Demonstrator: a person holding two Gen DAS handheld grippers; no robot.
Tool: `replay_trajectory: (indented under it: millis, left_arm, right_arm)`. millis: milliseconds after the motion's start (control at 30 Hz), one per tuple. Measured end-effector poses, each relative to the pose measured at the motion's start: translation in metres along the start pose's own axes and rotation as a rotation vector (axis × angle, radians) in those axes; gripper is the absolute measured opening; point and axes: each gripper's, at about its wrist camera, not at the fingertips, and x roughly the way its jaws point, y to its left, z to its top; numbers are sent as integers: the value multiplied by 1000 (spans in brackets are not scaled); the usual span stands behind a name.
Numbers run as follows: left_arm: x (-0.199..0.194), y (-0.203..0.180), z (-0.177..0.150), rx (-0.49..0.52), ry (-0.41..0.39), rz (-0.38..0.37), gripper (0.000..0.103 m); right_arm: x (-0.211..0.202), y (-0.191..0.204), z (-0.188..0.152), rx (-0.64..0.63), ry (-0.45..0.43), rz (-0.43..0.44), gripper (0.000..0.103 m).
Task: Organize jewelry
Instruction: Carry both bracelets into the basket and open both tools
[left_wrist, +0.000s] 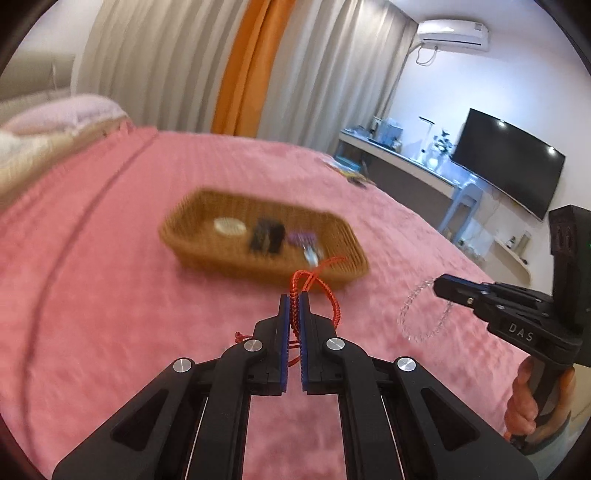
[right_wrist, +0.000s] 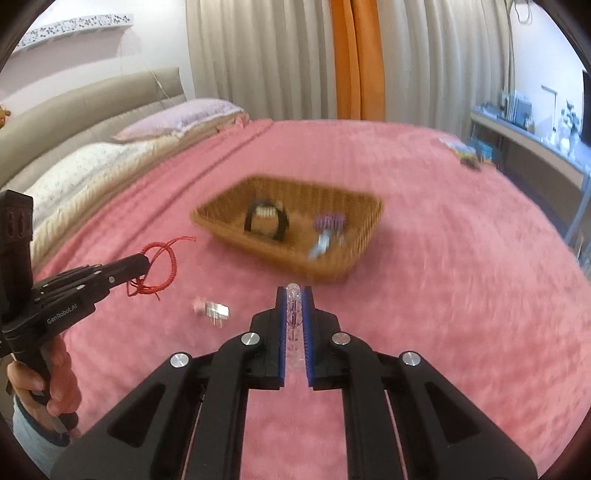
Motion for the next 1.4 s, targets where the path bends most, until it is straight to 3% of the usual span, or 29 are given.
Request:
replay_trajectory:
  millis: [233,433,700,1033,1067,1133,1200,1400]
  left_arm:
    - [10,1,67,13,-77,20,2]
    - [65,27,96,-54,-98,14,2]
    - [140,69,78,-144,-46,45,3]
    - [165,84,65,-135,11,65,3]
    - [164,85,65,-139,11,60,5]
    - [162,85,65,-144,10,41,29]
    - [156,84,64,-145,-12,48,41]
    - [126,82,61,-181,-67,49,41]
  right_arm:
    - [13,0,68,-22,-122,-25,6]
    - [67,-12,95,15,-163,16,6]
    - [147,-25,92,43,-103,18,6]
    - [183,-44,72,89,-36,20,7]
    - [183,-45,72,89,-34,20,7]
    - [182,-45,70,86,-38,19,7]
    - [181,-45,70,89,-41,20,11]
    - [162,-44,63,83,-65,-12,21]
